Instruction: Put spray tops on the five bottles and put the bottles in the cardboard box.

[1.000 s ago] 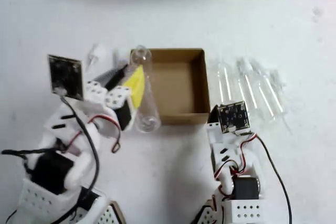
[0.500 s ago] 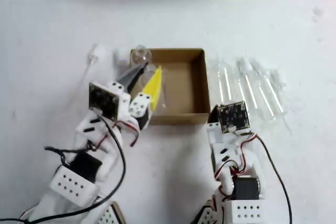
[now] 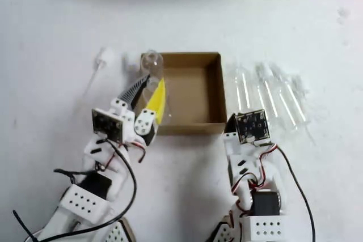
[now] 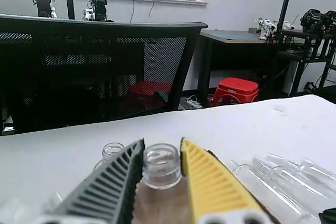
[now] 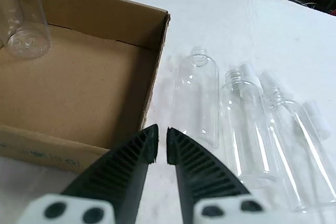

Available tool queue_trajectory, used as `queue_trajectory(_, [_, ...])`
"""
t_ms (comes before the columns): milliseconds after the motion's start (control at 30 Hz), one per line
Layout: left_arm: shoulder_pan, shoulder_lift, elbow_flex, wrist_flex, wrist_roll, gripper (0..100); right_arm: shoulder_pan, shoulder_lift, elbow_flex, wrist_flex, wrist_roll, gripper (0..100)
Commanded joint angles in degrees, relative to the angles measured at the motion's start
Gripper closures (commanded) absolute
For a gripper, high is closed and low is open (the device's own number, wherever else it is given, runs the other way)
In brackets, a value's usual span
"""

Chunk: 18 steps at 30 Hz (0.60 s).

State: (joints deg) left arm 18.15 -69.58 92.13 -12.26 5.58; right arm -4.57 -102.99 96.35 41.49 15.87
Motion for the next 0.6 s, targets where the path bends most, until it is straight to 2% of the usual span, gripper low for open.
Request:
queue_trajectory(0, [-0.3,0.3,1.5,-0.9,-2.3,98,0.5,0.0,0.5,0.0,0.7,97.7])
queue_trajectory(100, [0.0,0.3,2.3,-1.1,-5.5,98,0.5,0.0,0.5,0.0,0.7,97.7])
queue_trajectory(267, [-0.5,0.5,-1.5,-5.3,-2.7,98,0.5,0.0,0.5,0.0,0.7,97.7])
queue_trajectory(400, [0.0,0.7,-7.3,-1.6,-2.1,98,0.5,0.0,0.5,0.0,0.7,97.7])
queue_trajectory(567, [-0.2,0.7,-5.7,-1.0,-2.5,98,0.5,0.0,0.5,0.0,0.7,97.7])
